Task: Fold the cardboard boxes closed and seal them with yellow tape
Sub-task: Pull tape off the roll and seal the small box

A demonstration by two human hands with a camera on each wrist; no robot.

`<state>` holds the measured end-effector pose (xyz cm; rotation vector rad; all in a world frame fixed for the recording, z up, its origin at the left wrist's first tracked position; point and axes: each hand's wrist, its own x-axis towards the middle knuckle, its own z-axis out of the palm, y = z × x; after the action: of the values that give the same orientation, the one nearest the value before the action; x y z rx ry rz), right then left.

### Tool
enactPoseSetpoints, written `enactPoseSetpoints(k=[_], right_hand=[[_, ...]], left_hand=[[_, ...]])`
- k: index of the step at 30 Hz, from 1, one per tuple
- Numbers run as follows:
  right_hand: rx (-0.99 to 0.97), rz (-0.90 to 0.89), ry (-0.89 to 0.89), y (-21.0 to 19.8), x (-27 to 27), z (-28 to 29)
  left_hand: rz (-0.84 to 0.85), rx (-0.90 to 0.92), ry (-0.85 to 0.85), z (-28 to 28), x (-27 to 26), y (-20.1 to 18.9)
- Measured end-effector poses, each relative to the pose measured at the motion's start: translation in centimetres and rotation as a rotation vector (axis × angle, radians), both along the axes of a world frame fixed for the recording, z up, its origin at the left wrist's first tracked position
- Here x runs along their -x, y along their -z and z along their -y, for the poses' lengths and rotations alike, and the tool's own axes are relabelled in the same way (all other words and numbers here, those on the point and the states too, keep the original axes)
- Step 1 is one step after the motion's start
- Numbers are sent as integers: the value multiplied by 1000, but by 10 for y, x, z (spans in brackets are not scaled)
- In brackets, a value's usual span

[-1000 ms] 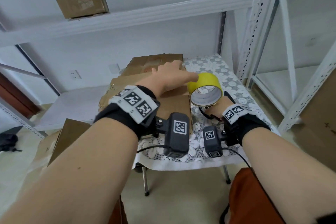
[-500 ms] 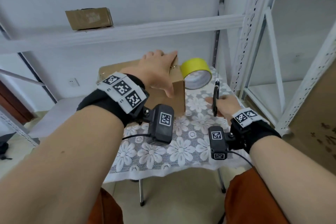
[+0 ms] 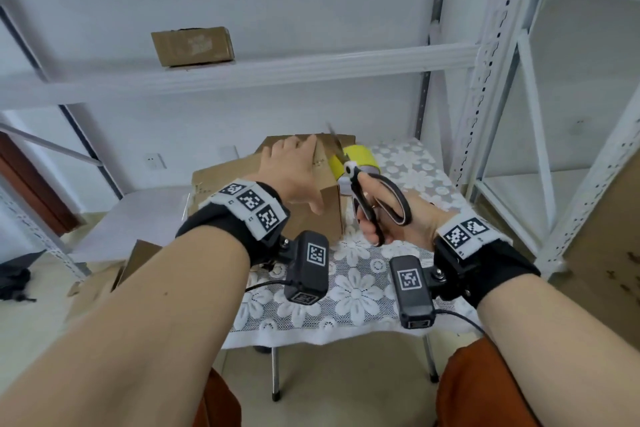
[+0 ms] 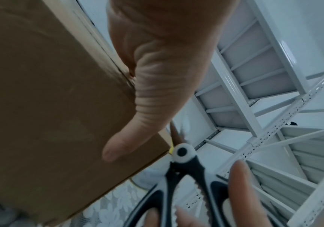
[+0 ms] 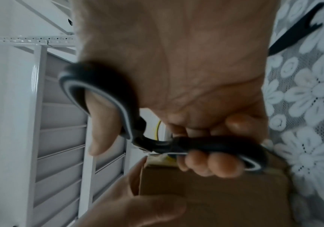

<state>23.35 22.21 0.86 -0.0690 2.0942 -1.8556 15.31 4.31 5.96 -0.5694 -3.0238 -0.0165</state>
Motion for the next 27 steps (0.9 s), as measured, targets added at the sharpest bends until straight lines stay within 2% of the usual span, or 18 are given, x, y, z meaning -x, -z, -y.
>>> enactPoseSetpoints(k=[3,9,18,27], right_hand=[[6,53,-73,3,-3,4],[25,215,-112,7,-10,-4],[86,232,-120,-1,-28,-15],[87,206,-101,-6,-35,-10]], left_hand=[[-24,-42,-37,6,4,-1],[65,-21,-36,9,8,6],[128,-68,-59,9,18,5],[119,-75,-74,9,18,5]])
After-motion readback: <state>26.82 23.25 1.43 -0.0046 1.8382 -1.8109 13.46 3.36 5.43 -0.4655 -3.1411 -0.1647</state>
